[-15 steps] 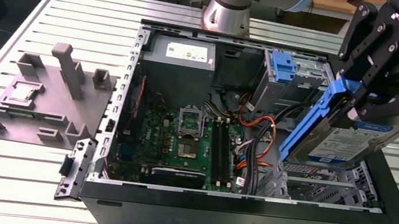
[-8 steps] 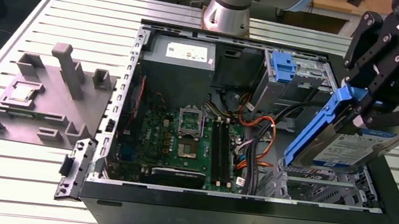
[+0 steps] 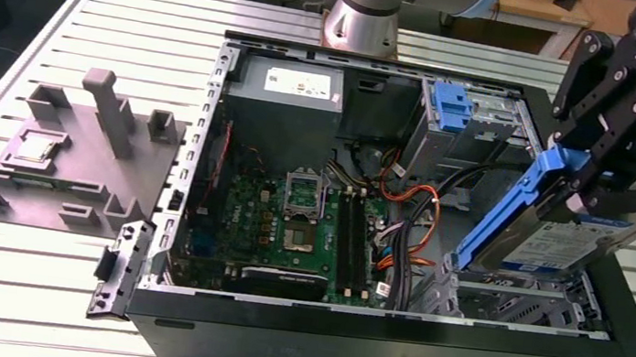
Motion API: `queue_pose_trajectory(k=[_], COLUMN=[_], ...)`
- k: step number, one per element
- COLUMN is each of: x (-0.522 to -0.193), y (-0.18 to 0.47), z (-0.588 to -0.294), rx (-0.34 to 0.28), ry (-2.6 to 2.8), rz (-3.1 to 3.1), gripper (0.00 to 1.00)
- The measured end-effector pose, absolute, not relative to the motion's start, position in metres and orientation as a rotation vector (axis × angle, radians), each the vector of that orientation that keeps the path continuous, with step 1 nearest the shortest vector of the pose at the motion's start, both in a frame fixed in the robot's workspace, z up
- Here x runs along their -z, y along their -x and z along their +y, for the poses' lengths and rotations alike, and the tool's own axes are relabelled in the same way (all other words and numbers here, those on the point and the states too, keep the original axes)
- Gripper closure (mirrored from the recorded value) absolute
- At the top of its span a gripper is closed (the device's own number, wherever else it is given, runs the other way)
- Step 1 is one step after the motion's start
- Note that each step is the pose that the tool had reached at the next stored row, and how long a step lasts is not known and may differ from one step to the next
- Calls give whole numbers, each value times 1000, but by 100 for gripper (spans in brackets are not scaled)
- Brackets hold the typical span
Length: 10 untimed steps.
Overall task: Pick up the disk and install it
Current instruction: 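Insert the disk into the insertion slot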
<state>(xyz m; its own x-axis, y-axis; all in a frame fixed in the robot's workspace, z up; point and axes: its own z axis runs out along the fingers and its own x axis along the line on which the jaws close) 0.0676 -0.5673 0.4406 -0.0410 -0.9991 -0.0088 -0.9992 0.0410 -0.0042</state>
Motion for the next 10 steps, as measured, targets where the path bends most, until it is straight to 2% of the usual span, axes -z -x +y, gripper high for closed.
queue_pose_trajectory(k=[10], x=[-435], y=[-68], z=[-571], rx=[-7], ry=[2177], rz=[2250], gripper=[63])
